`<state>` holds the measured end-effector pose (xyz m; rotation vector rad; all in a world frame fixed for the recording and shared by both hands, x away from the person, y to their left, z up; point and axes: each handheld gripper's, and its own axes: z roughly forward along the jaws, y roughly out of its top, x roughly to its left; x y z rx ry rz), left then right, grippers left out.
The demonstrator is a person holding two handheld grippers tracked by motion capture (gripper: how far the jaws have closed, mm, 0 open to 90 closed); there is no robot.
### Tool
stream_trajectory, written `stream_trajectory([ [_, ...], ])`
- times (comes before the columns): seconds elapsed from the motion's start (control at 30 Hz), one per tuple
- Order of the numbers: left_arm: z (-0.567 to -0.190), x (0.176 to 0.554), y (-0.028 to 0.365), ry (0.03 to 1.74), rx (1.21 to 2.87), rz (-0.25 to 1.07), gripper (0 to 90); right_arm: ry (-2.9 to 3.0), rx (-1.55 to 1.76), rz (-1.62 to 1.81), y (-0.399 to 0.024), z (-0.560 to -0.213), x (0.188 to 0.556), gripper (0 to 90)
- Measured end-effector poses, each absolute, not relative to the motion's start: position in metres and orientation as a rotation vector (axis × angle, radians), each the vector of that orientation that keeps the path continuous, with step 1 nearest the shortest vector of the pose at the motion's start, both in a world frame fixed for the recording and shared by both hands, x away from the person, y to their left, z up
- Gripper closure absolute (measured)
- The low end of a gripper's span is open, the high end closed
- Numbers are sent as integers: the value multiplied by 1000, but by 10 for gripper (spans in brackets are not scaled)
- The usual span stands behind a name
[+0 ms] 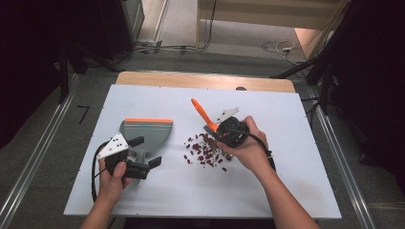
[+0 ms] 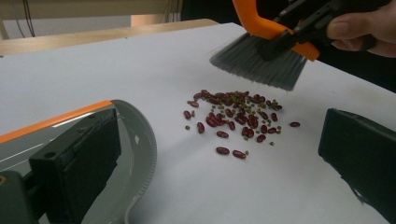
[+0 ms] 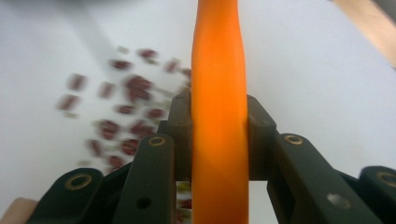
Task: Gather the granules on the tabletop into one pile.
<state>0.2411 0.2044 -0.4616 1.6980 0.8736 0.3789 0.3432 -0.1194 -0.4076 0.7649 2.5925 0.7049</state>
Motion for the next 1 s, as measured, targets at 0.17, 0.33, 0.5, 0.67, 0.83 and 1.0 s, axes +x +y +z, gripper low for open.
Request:
stream_trajectory([
  [0.17,-460,240,206,871,1694,384,0,2675,811,866,-101,-409,329,687],
  [0.33,-460,240,209,879,1687,389,0,2763,939,946,-79,-418,324,687],
  [0.5,-460,240,210,883,1689,390,0,2836,1021,976,-63,-429,327,687],
  [0.67,-460,240,210,877,1683,392,0,2901,1123,990,-46,-448,336,688],
  [0.83,-460,240,210,880,1681,389,0,2838,1175,935,-46,-459,353,684],
  [1.0,-460,239,211,883,1683,392,0,2845,1252,882,-55,-464,364,678],
])
